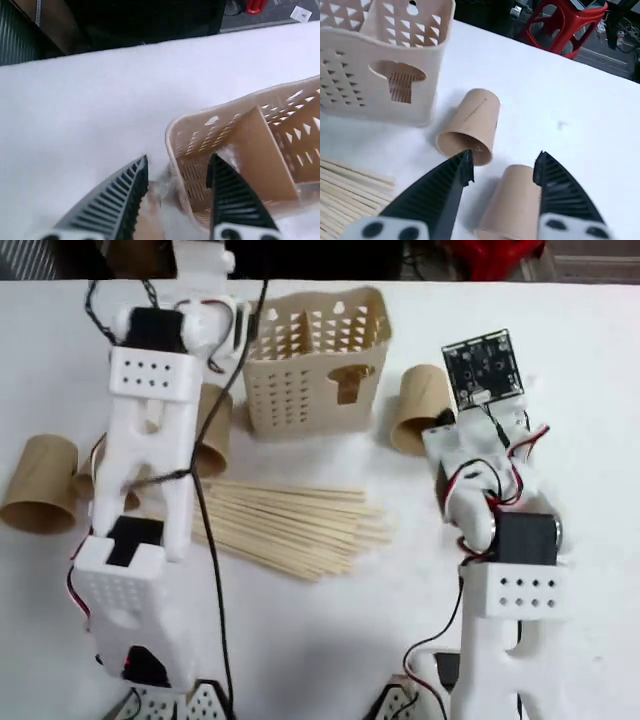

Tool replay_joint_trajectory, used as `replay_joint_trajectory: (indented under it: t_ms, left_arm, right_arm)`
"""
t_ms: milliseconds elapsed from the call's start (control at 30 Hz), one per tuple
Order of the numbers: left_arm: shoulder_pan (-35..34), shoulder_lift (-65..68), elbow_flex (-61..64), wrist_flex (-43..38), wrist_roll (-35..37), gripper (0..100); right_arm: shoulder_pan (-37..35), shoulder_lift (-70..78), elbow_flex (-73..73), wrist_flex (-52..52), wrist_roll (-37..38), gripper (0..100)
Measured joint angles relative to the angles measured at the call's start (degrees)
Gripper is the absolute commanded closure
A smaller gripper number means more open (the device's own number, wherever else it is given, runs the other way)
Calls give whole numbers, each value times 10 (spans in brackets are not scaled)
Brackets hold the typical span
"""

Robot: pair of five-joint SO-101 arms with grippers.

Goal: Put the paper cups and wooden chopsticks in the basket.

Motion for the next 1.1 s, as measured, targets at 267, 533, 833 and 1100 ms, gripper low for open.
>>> replay_joint_trajectory:
  t_ms: [267, 533, 833, 1100]
  left_arm:
    - [1, 0, -198, 127, -3, 793]
    - [-2, -4, -375, 236, -49, 793]
    - [-29, -149, -182, 236, -103, 793]
    - [-33, -375, 97, 236, -166, 790]
  right_arm:
    - [103, 106, -1, 9, 146, 793]
    - [161, 96, 82, 6, 327, 793]
    - [202, -57, 311, -127, 453, 757]
    - [202, -22, 342, -205, 455, 751]
